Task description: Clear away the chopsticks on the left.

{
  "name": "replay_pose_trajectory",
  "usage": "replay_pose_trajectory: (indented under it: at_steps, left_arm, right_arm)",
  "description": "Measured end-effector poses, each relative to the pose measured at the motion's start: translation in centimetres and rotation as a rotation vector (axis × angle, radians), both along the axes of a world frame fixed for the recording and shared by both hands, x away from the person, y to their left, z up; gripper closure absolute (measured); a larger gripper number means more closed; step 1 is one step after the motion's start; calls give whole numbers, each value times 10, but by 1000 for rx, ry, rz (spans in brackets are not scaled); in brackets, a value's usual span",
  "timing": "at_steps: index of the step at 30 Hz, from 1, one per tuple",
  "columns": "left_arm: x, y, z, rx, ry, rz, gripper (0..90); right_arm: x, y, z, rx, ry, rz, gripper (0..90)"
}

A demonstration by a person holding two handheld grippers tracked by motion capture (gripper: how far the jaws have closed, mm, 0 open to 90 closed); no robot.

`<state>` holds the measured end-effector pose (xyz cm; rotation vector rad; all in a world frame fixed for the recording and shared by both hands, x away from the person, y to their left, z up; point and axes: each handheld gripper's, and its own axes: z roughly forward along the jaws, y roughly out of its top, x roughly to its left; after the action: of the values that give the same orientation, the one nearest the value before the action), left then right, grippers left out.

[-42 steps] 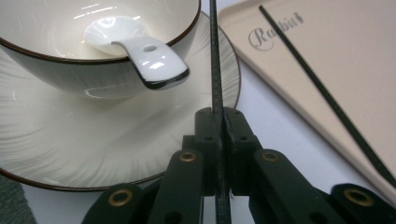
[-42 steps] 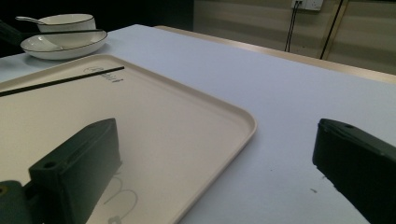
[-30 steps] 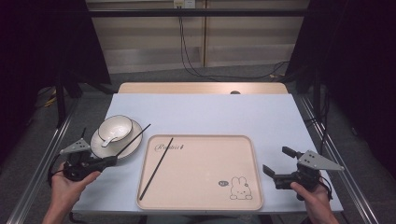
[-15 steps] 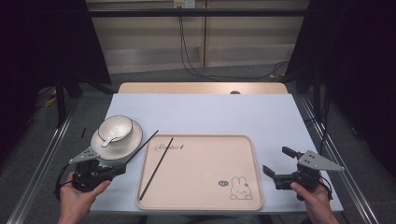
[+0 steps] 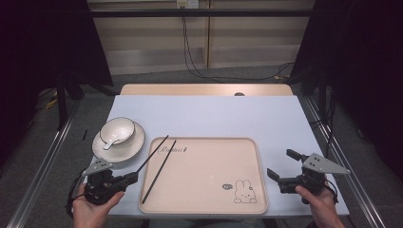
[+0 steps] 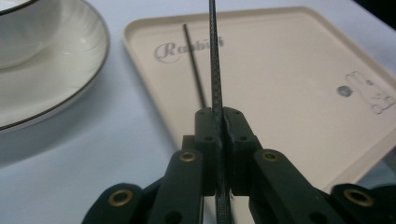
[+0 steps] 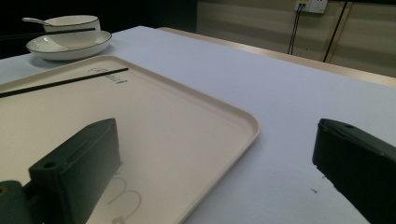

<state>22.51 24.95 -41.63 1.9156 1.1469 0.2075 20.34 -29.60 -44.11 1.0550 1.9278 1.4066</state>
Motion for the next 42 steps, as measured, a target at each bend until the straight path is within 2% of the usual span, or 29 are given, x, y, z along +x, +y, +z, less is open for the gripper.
replay_pose_trajectory:
  at_steps: [2, 3, 6, 9, 13, 25, 28, 33, 35, 38, 39, 42]
  left_arm:
    - [0, -6, 2, 4, -2, 9, 857]
    - [1, -9, 3, -13, -14, 17, 857]
    - [5, -12, 4, -12, -39, 25, 857]
    - [11, -19, -1, -6, -11, 61, 856]
    - [18, -29, -6, 3, 7, 72, 857]
    - [31, -63, -17, 29, 39, 67, 857]
    - [31, -67, -23, 33, 57, 83, 857]
    - [30, -70, -32, 63, 87, 84, 856]
    - [30, -72, -34, 61, 103, 86, 856]
    - [31, -74, -36, 83, 111, 87, 856]
    - [31, -75, -38, 110, 119, 92, 856]
    - [32, -77, -40, 124, 133, 97, 856]
  right_arm:
    - [0, 0, 0, 1, 0, 0, 7]
    - [0, 0, 0, 0, 0, 1, 7]
    - [0, 0, 0, -3, -3, 3, 7]
    - [0, 0, 0, 0, -1, 3, 7]
    - [1, 1, 0, 0, -1, 7, 7]
    - [-1, 0, 0, -4, -1, 2, 7]
    - [0, 0, 0, -5, 1, 3, 7]
    - [0, 0, 0, -7, -3, 3, 7]
    - [0, 0, 0, -6, -1, 4, 7]
    - [0, 1, 0, -3, 0, 7, 7]
    - [0, 1, 0, -4, 0, 7, 7]
    - [0, 1, 0, -4, -6, 8, 7]
